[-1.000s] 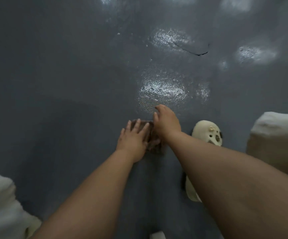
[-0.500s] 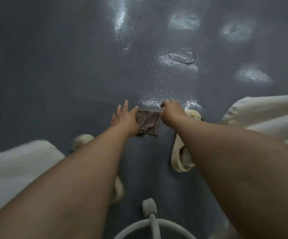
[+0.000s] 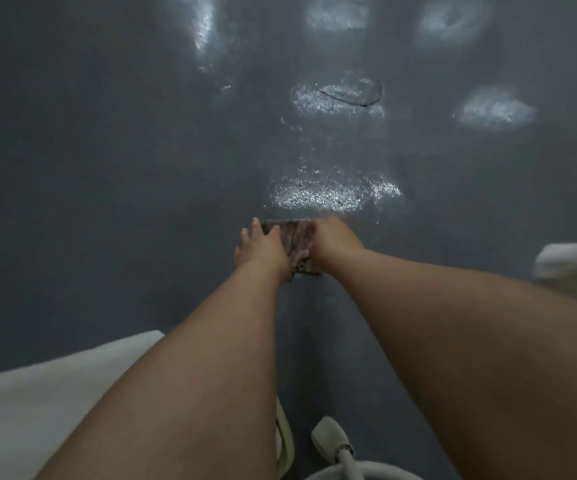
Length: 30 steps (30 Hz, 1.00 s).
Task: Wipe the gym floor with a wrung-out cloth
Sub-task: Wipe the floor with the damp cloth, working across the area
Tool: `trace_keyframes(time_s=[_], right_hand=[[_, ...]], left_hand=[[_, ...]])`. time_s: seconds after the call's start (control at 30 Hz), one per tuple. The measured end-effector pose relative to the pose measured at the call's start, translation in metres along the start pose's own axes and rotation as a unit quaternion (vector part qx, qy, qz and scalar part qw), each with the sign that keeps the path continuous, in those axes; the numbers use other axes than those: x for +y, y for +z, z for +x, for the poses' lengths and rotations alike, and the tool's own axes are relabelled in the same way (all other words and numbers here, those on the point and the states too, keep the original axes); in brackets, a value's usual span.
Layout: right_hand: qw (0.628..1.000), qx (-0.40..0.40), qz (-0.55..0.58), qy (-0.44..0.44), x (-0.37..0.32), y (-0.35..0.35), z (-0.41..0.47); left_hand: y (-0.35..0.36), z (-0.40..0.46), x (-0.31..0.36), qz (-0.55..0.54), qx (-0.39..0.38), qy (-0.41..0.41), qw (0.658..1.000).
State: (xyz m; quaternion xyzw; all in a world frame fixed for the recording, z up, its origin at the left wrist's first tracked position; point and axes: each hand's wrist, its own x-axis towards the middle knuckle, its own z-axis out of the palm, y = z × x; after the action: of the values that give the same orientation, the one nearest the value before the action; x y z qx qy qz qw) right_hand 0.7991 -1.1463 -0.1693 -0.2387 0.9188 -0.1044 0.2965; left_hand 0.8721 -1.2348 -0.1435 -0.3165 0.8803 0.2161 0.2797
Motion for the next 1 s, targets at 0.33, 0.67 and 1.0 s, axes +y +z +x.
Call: trace_keyframes(time_s=[0.33,0.67,1.0], right_hand=[[0.944,-0.125,-0.189,-0.238,0.019,0.062,0.04],[0.934,-0.04,-0.21,-0.285,0.06,0.063,0.093],[0.993,0.062,-0.098,-0.027,0.076,0.033,0.13]], left_hand=[[0.028,0.049,-0.017,-0.026,-0.021,-0.035,0.999],[0.04,0.072,-0.013,-0.033,0.019,0.008,0.999],[0.041,0.096,-0.015,-0.087,0.009,-0.052,0.995]])
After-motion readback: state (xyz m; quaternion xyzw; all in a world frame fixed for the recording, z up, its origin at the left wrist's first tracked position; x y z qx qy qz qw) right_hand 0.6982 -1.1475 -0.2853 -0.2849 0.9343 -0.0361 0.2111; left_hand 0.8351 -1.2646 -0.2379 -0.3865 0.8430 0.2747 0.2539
